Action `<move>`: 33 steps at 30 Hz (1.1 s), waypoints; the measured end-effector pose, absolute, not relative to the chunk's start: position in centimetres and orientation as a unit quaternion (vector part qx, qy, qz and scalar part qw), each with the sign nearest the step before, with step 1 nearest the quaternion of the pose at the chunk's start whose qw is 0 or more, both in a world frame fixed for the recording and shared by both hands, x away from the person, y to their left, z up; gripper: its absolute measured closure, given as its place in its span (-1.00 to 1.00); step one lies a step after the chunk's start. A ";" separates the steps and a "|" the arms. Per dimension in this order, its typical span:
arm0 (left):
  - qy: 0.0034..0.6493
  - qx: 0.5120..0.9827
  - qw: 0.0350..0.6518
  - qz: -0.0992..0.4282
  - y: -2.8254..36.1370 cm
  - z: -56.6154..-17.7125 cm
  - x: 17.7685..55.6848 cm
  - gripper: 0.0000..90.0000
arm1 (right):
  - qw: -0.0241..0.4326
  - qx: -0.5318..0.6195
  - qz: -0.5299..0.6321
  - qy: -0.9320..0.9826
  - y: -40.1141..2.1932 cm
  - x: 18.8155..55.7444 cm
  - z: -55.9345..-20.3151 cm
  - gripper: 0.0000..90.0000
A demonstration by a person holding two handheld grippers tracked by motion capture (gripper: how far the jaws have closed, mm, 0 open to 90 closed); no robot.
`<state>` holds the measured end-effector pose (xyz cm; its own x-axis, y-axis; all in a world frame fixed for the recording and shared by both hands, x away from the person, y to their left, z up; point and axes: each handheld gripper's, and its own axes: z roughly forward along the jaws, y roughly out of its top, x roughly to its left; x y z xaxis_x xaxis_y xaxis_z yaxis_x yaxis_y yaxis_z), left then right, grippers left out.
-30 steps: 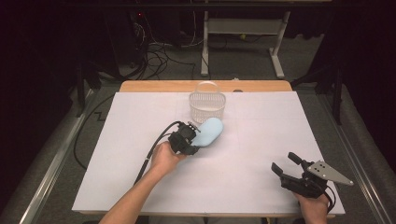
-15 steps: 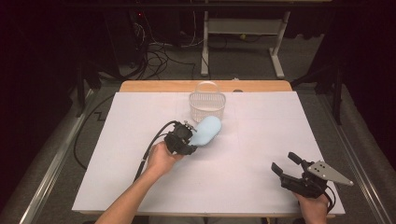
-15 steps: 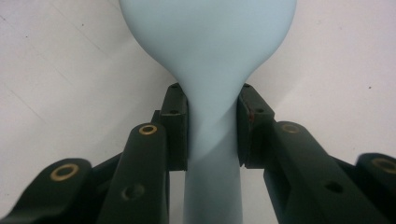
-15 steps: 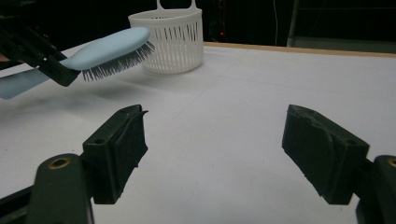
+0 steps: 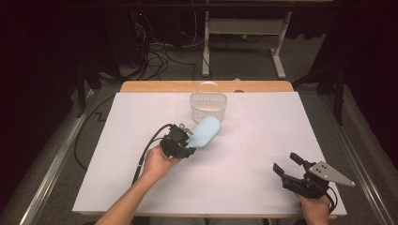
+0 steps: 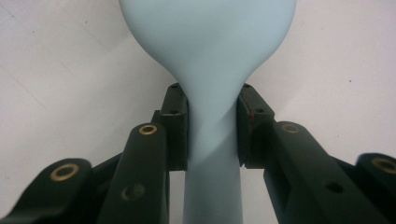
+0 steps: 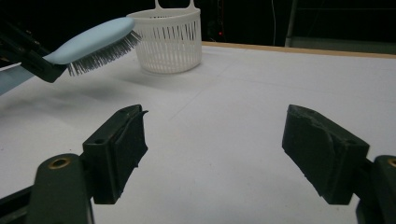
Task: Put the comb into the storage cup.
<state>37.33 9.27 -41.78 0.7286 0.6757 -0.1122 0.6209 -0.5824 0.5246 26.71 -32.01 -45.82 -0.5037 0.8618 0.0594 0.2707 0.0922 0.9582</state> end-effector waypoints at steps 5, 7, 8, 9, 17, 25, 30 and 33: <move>0.368 0.881 0.292 0.052 10.4 -41.8 36.5 0.51 | 0.280 0.415 0.530 0.685 -32.0 26.7 -45.8 -0.51; 0.370 0.878 0.299 0.052 10.9 -41.8 36.2 0.51 | 0.280 0.415 0.529 0.685 -32.0 26.7 -45.8 -0.51; 0.371 0.876 0.303 0.053 11.2 -41.8 36.0 0.51 | 0.281 0.416 0.529 0.685 -31.9 26.7 -45.8 -0.51; 0.372 0.874 0.307 0.054 11.4 -41.7 35.9 0.51 | 0.278 0.416 0.529 0.685 -31.9 26.7 -45.8 -0.51; 0.381 0.860 0.335 0.059 13.5 -41.4 34.8 0.51 | 0.272 0.409 0.529 0.692 -31.4 26.8 -45.8 -0.52; 0.387 0.843 0.368 0.060 15.7 -41.2 33.3 0.51 | 0.268 0.396 0.524 0.705 -30.2 27.0 -45.3 -0.55; 0.385 0.838 0.380 0.065 16.5 -41.2 32.3 0.51 | 0.268 0.381 0.525 0.712 -28.6 27.3 -44.7 -0.59; 0.384 0.835 0.387 0.067 16.8 -41.2 31.7 0.51 | 0.263 0.372 0.528 0.717 -27.3 27.5 -44.3 -0.60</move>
<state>31.72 16.82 -41.24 0.6954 0.6943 -0.1854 0.5900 -0.4044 0.6988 27.55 -27.35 -44.34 -0.5858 0.8103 0.0159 0.2549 0.1656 0.9527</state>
